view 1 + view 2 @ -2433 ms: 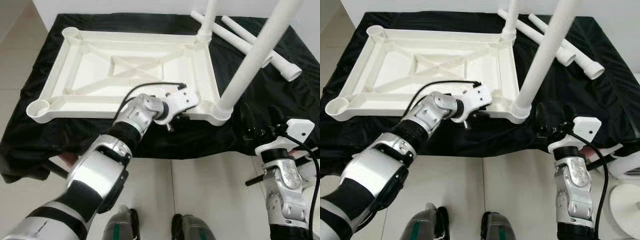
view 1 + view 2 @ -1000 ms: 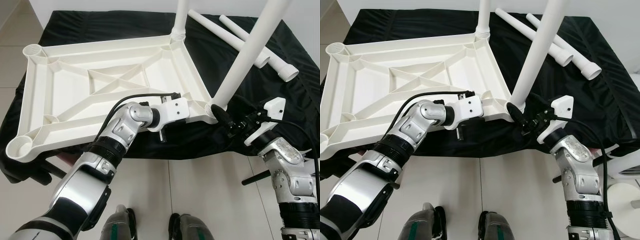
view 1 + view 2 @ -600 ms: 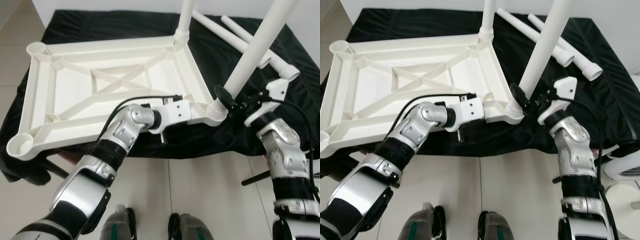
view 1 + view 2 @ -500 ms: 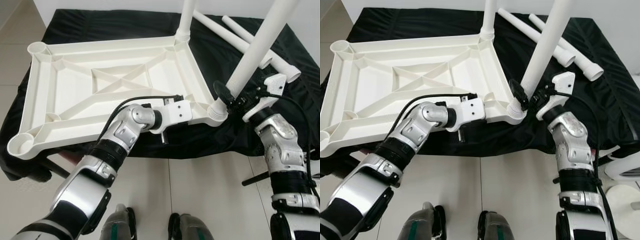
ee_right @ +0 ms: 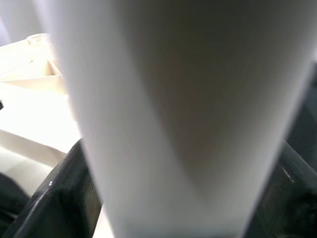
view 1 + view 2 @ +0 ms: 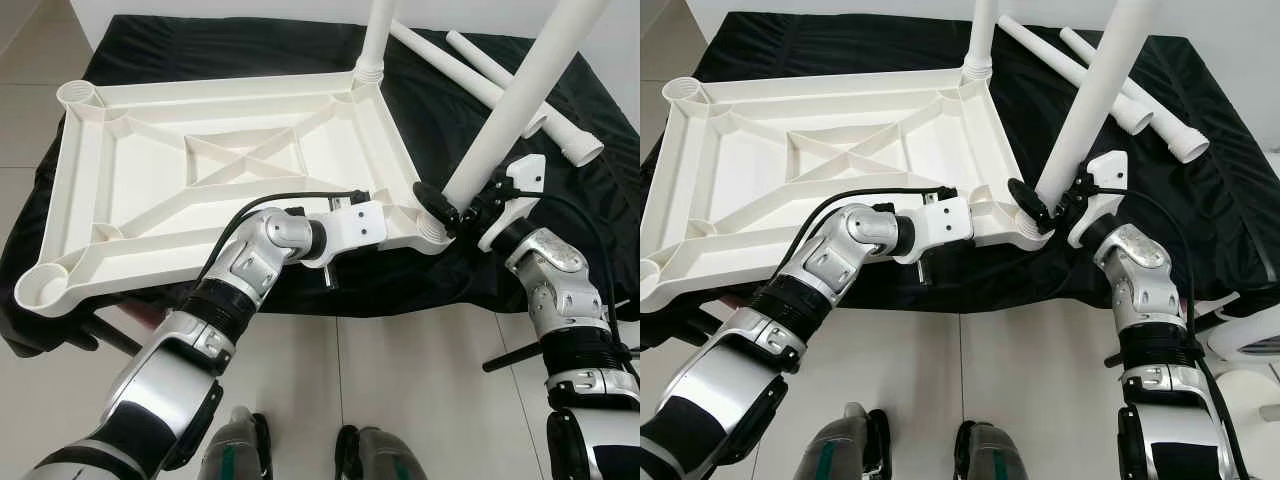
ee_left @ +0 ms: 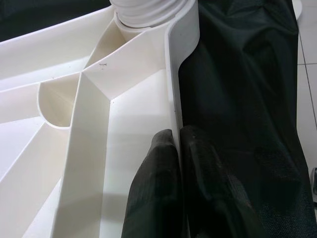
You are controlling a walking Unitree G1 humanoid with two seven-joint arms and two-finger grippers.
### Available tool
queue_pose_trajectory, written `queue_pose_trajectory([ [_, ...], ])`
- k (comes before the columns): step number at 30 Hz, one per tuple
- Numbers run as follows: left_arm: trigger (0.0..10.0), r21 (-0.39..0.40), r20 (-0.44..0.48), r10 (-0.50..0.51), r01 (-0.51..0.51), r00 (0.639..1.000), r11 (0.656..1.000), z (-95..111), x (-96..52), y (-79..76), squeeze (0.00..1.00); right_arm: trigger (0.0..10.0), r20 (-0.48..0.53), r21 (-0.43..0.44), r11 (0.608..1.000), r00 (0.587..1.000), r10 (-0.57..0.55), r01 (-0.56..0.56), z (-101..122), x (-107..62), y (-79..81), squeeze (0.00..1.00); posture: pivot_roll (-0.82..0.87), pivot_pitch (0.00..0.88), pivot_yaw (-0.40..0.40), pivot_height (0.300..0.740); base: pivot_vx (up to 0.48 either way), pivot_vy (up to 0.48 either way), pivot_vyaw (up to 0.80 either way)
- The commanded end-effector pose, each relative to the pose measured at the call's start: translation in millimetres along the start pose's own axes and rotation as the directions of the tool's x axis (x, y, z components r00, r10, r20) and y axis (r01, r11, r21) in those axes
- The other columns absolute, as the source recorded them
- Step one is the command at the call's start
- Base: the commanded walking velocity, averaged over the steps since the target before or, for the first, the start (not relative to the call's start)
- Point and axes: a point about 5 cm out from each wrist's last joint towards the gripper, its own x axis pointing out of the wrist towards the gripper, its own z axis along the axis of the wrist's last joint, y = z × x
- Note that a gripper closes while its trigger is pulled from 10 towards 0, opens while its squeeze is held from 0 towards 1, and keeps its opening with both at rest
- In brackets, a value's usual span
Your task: Building children table
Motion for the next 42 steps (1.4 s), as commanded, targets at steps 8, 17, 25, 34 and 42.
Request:
queue_pose_trajectory([
  [8,10.0,0.027,0.023,0.059,-0.060,0.998,0.998,7.7,5.5,-1.0,0.00,0.0,-0.009,0.006,0.999,0.999,0.039,-0.039,-0.3,-8.3,-2.4,0.00,-0.02,0.118,-0.057,0.740,0.000,0.000,0.00],
  [17,10.0,0.030,0.026,0.067,-0.067,0.997,0.997,9.3,6.1,-2.5,0.00,0.0,0.005,0.004,0.992,0.992,-0.125,0.125,4.5,-10.3,5.8,0.00,-0.02,0.121,-0.070,0.740,0.000,0.000,0.00],
  [25,10.0,0.032,0.026,0.064,-0.065,0.998,0.997,9.2,7.2,-5.1,0.00,0.0,0.036,0.079,0.960,0.961,-0.273,0.269,3.5,-5.3,30.2,0.00,-0.02,0.121,-0.067,0.740,0.000,0.000,0.00],
  [34,10.0,0.037,0.032,0.053,-0.054,0.998,0.998,11.2,8.8,-8.4,0.00,0.0,-0.031,0.125,0.838,0.846,-0.532,0.531,-3.2,8.6,65.0,0.00,-0.01,0.117,-0.067,0.740,0.000,0.000,0.00],
  [42,10.0,0.037,0.033,0.056,-0.057,0.998,0.998,11.6,8.8,-9.0,0.00,0.0,-0.104,0.117,0.749,0.758,-0.644,0.652,-9.7,15.4,88.1,0.00,0.00,0.110,-0.070,0.740,0.000,0.000,0.00],
])
